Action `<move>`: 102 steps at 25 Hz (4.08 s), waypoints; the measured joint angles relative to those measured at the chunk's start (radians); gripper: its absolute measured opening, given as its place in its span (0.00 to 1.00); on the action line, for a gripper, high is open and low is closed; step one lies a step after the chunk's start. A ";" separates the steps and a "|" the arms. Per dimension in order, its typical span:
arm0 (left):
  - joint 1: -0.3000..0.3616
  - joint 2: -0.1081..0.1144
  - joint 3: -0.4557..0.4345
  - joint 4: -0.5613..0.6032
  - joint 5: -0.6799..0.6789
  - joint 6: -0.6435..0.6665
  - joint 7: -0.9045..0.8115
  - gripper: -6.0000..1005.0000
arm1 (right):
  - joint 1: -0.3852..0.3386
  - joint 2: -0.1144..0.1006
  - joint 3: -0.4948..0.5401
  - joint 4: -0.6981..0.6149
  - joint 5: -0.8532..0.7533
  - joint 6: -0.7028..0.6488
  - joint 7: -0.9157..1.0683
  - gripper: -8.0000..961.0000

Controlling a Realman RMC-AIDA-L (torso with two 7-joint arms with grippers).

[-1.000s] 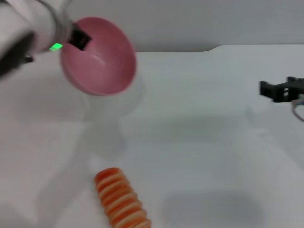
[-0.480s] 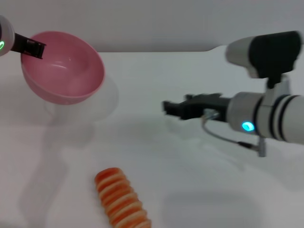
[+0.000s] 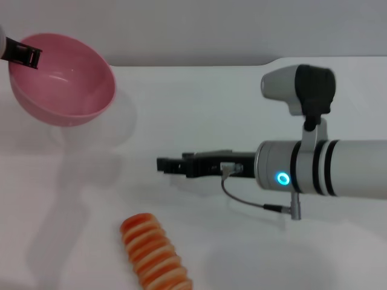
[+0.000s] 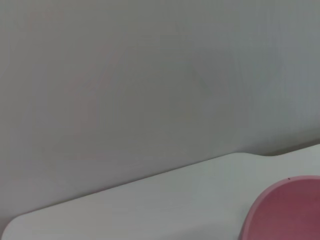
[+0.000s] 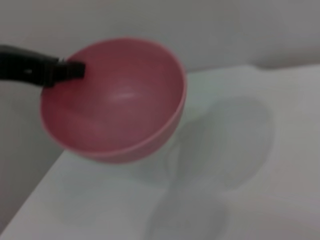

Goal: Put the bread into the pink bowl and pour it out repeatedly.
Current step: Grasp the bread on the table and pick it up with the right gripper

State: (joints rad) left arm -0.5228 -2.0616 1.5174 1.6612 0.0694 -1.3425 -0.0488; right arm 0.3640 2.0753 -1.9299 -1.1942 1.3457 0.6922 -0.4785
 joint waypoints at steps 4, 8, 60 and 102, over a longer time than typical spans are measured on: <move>-0.004 0.000 0.000 -0.001 0.000 0.008 0.002 0.05 | 0.040 0.002 -0.026 0.094 0.128 0.021 -0.074 0.69; -0.012 0.000 0.000 -0.012 0.000 0.010 0.007 0.05 | 0.071 0.003 -0.065 0.145 0.181 0.036 -0.092 0.69; -0.094 0.001 0.028 -0.119 0.026 0.031 0.038 0.05 | 0.231 0.015 -0.236 0.414 0.508 0.041 -0.198 0.67; -0.096 0.000 0.032 -0.119 0.016 0.044 0.045 0.05 | -0.082 -0.006 0.051 -0.129 0.002 0.106 -0.100 0.13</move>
State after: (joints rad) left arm -0.6185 -2.0618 1.5498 1.5420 0.0852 -1.2988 -0.0039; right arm 0.2816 2.0694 -1.8787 -1.3229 1.3473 0.7978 -0.5783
